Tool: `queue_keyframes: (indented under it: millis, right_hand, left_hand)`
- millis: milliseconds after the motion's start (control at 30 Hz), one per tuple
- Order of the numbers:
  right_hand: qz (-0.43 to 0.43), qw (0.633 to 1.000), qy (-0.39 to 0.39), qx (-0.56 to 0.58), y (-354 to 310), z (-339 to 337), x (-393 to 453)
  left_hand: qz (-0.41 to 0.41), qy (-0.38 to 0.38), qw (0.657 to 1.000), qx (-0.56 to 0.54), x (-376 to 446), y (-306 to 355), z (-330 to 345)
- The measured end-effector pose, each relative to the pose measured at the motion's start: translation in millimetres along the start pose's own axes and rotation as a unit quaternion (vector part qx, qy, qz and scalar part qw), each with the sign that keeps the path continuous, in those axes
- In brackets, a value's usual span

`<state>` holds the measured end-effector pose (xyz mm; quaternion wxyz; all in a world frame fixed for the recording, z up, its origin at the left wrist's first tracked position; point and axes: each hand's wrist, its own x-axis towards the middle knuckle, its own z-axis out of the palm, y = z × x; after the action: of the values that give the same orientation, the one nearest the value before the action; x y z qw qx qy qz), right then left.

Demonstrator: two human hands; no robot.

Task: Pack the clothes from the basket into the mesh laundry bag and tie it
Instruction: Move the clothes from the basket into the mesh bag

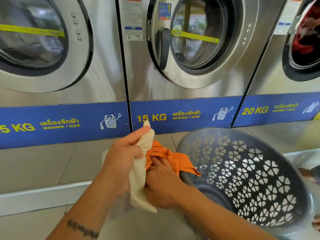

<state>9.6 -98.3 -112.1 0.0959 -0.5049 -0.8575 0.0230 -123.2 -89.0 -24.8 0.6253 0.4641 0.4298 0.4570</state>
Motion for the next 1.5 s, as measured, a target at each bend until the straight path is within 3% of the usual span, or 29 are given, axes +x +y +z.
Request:
queue_keyframes:
  millis: [133, 200, 300, 367, 467, 567, 700, 800, 867, 933, 1000, 1067, 1100, 1233, 1333, 1400, 1500]
  right_hand:
    - [-0.049, 0.995, -0.069, -0.055, -1, -2, 10]
    - [-0.042, 0.996, -0.051, 0.054, -4, -1, 7]
    - [0.070, 0.966, 0.022, 0.247, -7, 1, -1]
    - [0.117, 0.969, 0.033, 0.215, -5, 6, -6]
    - [0.122, 0.980, -0.105, 0.119, -3, 30, -15]
    - [0.123, 0.961, -0.205, 0.139, -21, 64, -28]
    - [0.145, 0.960, -0.106, 0.215, -45, 104, -44]
    - [0.229, 0.899, -0.055, 0.370, -52, 104, -44]
    - [0.295, 0.885, -0.007, 0.361, -47, 111, -37]
    - [0.369, 0.881, -0.029, 0.296, -38, 119, -35]
    - [0.435, 0.822, -0.073, 0.360, -27, 125, -37]
    - [0.421, 0.772, -0.099, 0.466, -23, 127, -42]
    - [0.397, 0.770, -0.109, 0.488, -26, 127, -43]
    - [0.289, 0.863, -0.031, 0.413, -48, 127, -33]
    - [0.130, 0.918, -0.018, 0.374, -73, 121, -20]
    - [0.081, 0.916, -0.068, 0.386, -86, 119, -16]
    - [0.092, 0.894, -0.177, 0.401, -90, 131, -19]
  left_hand:
    - [-0.030, 0.063, 0.997, -0.033, -8, -7, -18]
    - [-0.042, 0.103, 0.993, -0.049, -9, -15, -32]
    - [-0.075, 0.141, 0.986, -0.041, -13, -31, -47]
    - [-0.104, 0.143, 0.984, -0.004, -19, -45, -52]
    - [-0.152, 0.158, 0.975, 0.043, -35, -71, -47]
    - [-0.182, 0.173, 0.964, 0.092, -54, -98, -44]
    - [-0.170, 0.182, 0.957, 0.148, -63, -113, -73]
    - [-0.164, 0.191, 0.952, 0.175, -69, -112, -91]
    - [-0.156, 0.185, 0.950, 0.196, -71, -113, -97]
    - [-0.146, 0.168, 0.949, 0.223, -71, -115, -99]
    - [-0.137, 0.153, 0.948, 0.244, -70, -119, -99]
    - [-0.133, 0.139, 0.946, 0.261, -70, -121, -100]
    - [-0.132, 0.134, 0.944, 0.269, -68, -122, -101]
    - [-0.125, 0.137, 0.941, 0.283, -63, -124, -108]
    - [-0.127, 0.143, 0.952, 0.240, -60, -124, -112]
    - [-0.133, 0.146, 0.956, 0.219, -60, -124, -116]
    - [-0.155, 0.154, 0.953, 0.212, -59, -129, -120]
